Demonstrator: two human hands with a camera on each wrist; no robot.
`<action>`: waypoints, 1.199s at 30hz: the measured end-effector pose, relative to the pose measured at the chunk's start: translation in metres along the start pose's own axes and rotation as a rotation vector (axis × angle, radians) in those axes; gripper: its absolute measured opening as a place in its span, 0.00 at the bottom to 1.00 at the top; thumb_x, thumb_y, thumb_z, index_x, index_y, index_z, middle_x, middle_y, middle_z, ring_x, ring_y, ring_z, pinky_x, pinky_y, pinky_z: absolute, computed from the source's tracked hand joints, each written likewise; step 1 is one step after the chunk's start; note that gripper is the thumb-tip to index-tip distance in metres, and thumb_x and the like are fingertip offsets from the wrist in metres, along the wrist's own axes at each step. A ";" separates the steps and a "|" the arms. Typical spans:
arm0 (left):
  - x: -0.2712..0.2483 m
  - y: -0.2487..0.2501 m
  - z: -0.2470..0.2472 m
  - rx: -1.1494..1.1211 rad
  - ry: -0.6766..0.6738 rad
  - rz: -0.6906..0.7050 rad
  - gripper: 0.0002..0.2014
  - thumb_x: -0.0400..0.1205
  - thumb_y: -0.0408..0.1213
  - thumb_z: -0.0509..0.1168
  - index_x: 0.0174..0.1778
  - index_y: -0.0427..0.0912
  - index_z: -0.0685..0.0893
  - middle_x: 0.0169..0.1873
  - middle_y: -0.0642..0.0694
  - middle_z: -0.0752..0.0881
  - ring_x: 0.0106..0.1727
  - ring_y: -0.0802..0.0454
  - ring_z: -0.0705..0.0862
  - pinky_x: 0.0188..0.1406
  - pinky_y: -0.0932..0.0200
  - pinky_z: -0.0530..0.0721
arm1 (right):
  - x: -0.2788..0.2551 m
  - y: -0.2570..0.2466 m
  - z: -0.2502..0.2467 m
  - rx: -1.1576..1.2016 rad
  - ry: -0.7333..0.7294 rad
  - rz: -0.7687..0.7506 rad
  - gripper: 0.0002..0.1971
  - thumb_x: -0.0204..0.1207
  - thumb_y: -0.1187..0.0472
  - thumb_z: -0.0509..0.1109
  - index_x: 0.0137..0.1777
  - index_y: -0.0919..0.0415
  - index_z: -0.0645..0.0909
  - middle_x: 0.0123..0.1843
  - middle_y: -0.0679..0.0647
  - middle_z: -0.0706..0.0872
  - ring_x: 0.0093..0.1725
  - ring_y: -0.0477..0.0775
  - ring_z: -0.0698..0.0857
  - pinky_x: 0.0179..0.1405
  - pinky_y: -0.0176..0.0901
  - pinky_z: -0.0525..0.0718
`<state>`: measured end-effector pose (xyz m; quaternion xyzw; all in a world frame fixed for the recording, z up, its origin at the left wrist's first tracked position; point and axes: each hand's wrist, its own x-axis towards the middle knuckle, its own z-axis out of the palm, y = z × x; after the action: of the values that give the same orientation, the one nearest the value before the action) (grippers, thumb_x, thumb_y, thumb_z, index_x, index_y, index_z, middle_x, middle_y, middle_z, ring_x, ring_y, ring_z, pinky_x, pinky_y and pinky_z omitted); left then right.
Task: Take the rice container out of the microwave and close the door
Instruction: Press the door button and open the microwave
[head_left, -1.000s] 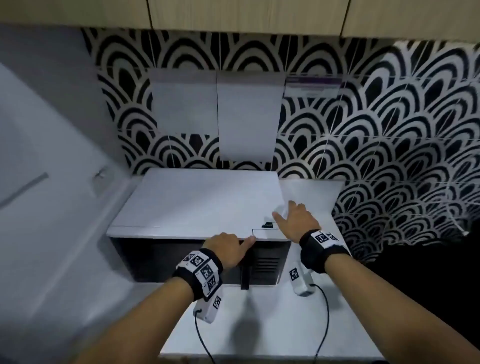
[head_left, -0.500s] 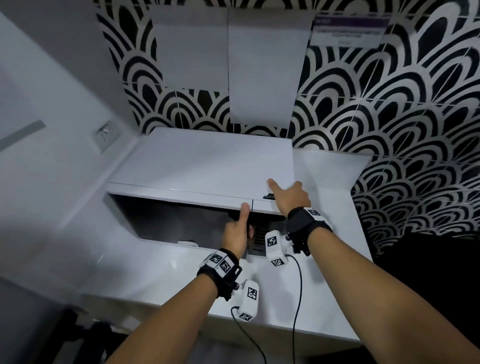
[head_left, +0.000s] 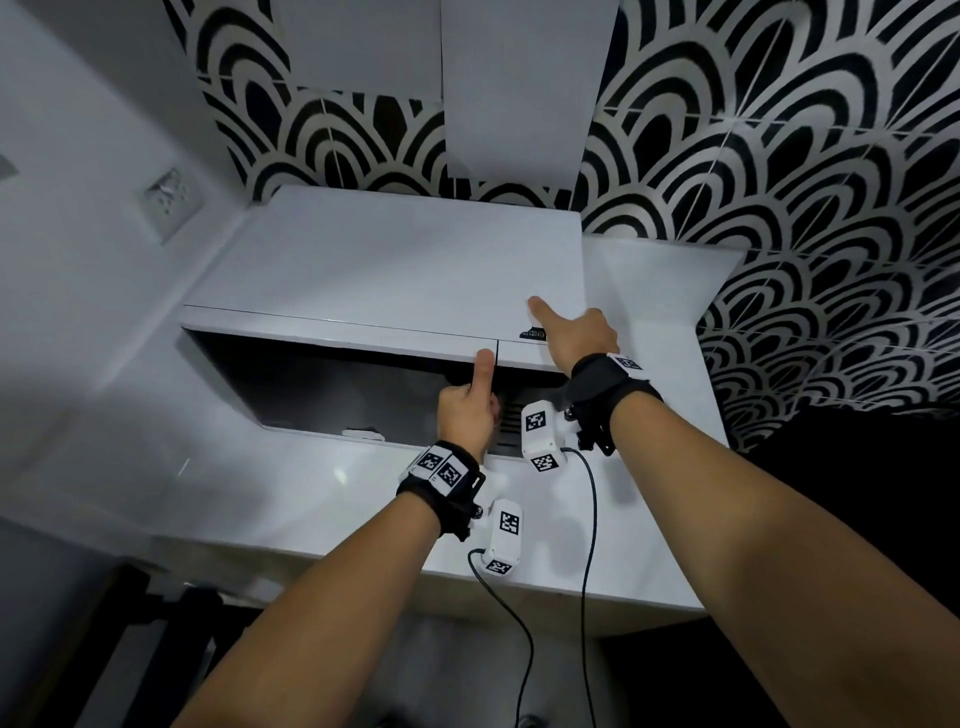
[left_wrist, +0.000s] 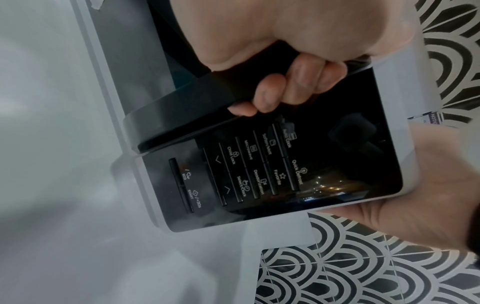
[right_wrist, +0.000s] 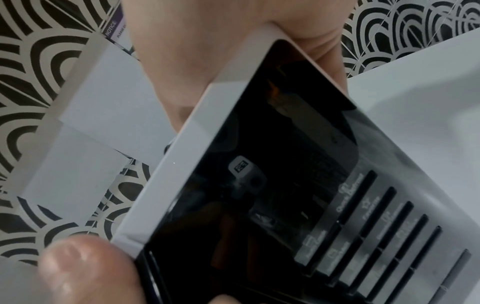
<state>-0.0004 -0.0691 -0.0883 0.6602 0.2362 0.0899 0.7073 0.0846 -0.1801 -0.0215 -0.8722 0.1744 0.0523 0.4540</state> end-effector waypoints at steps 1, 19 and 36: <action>0.000 0.001 0.000 -0.003 0.003 -0.002 0.36 0.83 0.61 0.62 0.13 0.43 0.64 0.09 0.53 0.67 0.13 0.56 0.65 0.18 0.66 0.70 | 0.000 0.000 0.000 0.000 -0.002 -0.002 0.47 0.66 0.28 0.68 0.74 0.64 0.70 0.73 0.63 0.79 0.69 0.67 0.79 0.65 0.56 0.78; -0.040 -0.013 -0.039 0.122 -0.069 -0.019 0.35 0.85 0.59 0.58 0.15 0.42 0.67 0.12 0.43 0.69 0.14 0.50 0.67 0.18 0.63 0.68 | -0.001 -0.002 -0.001 -0.019 -0.023 -0.013 0.47 0.68 0.27 0.66 0.76 0.64 0.67 0.73 0.64 0.77 0.68 0.68 0.79 0.60 0.56 0.78; -0.153 -0.043 -0.216 0.219 -0.050 0.171 0.39 0.71 0.73 0.63 0.12 0.39 0.76 0.14 0.33 0.79 0.21 0.51 0.80 0.29 0.58 0.77 | -0.007 -0.003 -0.003 -0.024 -0.024 -0.039 0.49 0.69 0.27 0.66 0.77 0.67 0.66 0.74 0.65 0.77 0.71 0.68 0.78 0.65 0.57 0.77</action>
<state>-0.2391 0.0515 -0.1007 0.7531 0.1699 0.1072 0.6265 0.0786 -0.1791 -0.0155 -0.8801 0.1511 0.0559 0.4466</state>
